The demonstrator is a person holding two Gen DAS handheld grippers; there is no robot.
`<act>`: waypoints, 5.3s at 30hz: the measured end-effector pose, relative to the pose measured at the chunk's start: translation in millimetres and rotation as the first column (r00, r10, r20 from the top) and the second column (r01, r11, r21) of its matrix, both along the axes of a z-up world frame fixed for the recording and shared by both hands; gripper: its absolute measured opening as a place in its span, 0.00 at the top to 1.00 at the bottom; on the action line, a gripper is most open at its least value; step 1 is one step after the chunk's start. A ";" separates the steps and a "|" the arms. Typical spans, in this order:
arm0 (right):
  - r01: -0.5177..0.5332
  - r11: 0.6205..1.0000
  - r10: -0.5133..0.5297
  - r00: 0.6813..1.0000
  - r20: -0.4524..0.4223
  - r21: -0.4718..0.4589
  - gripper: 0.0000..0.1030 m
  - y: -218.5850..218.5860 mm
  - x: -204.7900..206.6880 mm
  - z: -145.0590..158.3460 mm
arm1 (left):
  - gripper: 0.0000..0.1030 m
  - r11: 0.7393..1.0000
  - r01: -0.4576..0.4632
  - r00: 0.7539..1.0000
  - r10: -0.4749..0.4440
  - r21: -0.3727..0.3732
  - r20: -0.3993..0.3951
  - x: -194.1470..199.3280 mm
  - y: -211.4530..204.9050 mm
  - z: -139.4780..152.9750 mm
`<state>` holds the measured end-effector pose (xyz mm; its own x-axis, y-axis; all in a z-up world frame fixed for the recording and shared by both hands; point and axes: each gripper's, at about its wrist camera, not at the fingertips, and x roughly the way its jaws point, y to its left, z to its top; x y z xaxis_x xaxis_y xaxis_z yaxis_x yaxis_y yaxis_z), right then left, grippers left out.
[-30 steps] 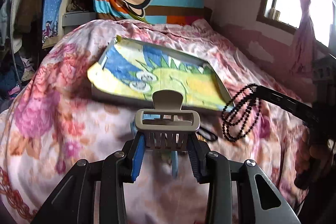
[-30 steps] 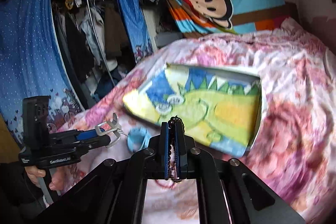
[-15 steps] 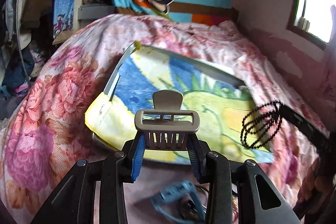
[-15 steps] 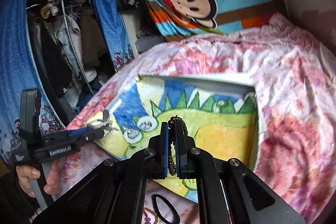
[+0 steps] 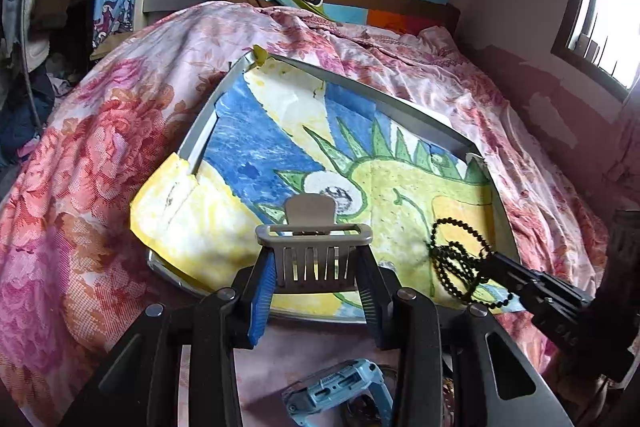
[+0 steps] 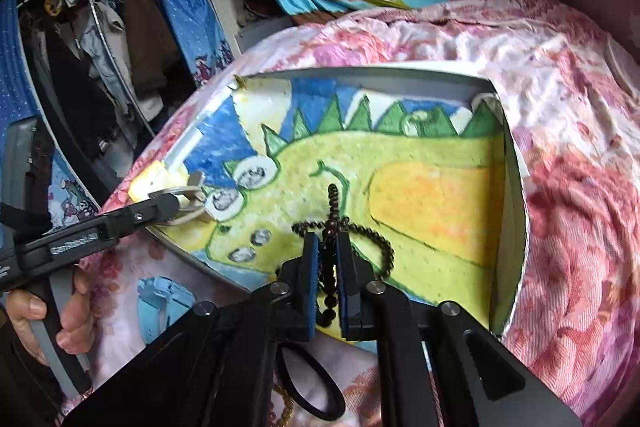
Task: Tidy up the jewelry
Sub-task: 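Carry the clip and bead bracelets into the dinosaur tray and open both tools, then lift both tools back from the tray toward the remaining jewelry, then grasp the light-blue watch with the left tool while the right tool grasps the red string bracelet, then carry the watch and red bracelet into the tray and open both tools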
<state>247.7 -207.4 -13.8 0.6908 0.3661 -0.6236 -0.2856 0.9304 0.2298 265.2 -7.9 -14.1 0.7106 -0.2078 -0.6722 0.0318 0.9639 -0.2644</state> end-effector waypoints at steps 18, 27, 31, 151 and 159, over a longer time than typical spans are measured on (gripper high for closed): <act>0.097 0.993 -0.084 0.981 0.174 -0.068 0.13 -17.8 -72.8 53.5 | 0.00 0.998 -0.058 0.965 0.056 0.000 0.257 -97.2 6.9 57.8; 0.097 0.991 -0.062 0.939 0.337 -0.089 0.07 -2.1 -140.8 86.3 | 0.00 0.991 -0.133 0.925 0.125 -0.001 0.360 -166.4 23.6 68.4; 0.096 0.988 -0.034 0.898 0.439 -0.119 0.07 6.6 -182.8 92.8 | 0.00 0.986 -0.163 0.914 0.143 0.021 0.380 -195.4 28.1 65.4; -0.240 0.967 0.250 0.958 0.140 -0.084 0.97 -10.3 -85.6 36.0 | 0.97 0.994 0.111 0.957 -0.109 0.010 0.269 -122.5 -20.8 70.0; -0.140 0.990 0.141 0.981 0.130 -0.021 0.97 -30.5 -40.2 24.6 | 0.97 0.993 0.118 0.950 -0.115 0.009 0.289 -69.7 -57.6 84.4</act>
